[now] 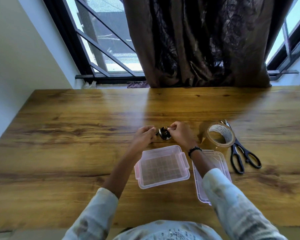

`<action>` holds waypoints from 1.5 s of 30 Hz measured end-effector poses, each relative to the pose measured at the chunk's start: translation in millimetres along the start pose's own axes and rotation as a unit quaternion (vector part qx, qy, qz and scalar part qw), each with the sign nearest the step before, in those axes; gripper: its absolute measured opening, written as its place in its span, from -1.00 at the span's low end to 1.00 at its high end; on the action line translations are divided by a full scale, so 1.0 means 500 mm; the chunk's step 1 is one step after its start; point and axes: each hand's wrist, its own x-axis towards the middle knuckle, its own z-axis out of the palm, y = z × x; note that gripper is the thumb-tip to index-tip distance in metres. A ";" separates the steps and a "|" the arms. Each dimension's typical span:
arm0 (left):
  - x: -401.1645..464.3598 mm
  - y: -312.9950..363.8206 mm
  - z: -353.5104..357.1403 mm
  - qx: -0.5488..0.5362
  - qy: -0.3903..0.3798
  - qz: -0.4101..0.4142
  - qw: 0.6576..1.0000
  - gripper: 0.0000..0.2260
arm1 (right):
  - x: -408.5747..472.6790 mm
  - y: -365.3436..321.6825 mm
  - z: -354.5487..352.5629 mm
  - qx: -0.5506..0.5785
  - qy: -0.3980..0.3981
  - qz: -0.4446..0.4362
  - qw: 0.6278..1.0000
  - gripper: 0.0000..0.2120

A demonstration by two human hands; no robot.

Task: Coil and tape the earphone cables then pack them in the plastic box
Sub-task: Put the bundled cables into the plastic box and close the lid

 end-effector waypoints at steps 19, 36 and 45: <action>0.024 -0.029 -0.020 0.045 0.026 0.079 0.996 -0.84 | 0.002 0.011 -0.023 0.057 -0.001 -0.045 0.997 -0.80; -0.146 -0.048 -0.075 0.137 0.004 0.075 0.988 -0.81 | -0.180 -0.053 -0.067 0.233 -0.160 -0.001 0.959 -0.89; -0.180 -0.095 -0.066 0.366 0.082 0.112 0.920 -0.80 | -0.198 -0.027 -0.003 0.174 -0.151 0.034 0.973 -0.89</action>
